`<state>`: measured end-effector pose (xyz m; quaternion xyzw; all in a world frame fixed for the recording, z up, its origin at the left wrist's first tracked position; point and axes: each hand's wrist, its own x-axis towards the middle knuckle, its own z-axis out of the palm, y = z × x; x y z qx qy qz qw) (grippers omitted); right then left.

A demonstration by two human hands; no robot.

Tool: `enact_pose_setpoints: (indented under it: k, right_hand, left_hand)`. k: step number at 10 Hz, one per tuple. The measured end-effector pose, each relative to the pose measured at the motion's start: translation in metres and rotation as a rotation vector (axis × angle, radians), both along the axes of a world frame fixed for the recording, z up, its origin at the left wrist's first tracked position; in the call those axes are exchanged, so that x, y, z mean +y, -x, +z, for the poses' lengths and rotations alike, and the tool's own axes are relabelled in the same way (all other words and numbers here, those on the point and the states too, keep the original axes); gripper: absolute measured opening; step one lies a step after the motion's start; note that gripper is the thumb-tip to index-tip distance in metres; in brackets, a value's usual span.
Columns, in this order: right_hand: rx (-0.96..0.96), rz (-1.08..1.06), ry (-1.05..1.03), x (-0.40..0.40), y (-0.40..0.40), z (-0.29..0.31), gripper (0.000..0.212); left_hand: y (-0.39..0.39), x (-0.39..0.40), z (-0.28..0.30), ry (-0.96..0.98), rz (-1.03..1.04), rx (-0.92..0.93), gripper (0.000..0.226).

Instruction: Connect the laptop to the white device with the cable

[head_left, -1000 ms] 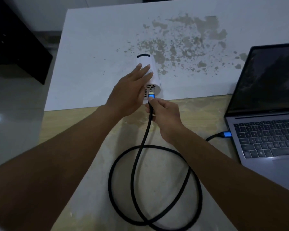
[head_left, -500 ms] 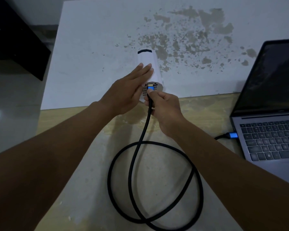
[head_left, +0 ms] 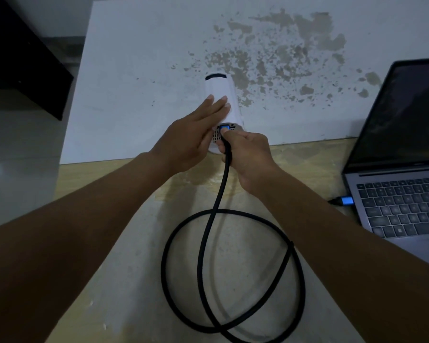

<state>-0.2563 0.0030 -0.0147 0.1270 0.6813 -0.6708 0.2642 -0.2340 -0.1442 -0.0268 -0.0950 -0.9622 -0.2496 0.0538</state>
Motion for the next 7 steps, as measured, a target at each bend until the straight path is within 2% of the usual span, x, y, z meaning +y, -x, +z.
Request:
enact_pose_setpoints:
  k: [4, 5, 6, 7]
  right_hand:
    - [-0.036, -0.033, 0.096, 0.000, 0.000, 0.004, 0.019]
    - [0.019, 0.078, 0.013, 0.007, 0.000, 0.010, 0.021]
    - [0.126, 0.178, -0.185, 0.021, -0.003, 0.024, 0.028]
    - [0.335, 0.228, -0.412, 0.038, -0.010, 0.037, 0.028]
  left_hand:
    - [-0.001, 0.006, -0.002, -0.049, 0.037, 0.022, 0.050]
    - [-0.003, 0.006, 0.005, -0.060, 0.047, -0.005, 0.045]
    - [-0.013, 0.010, 0.023, -0.070, 0.090, -0.026, 0.044]
    - [-0.025, 0.016, 0.039, 0.023, 0.146, -0.027, 0.052]
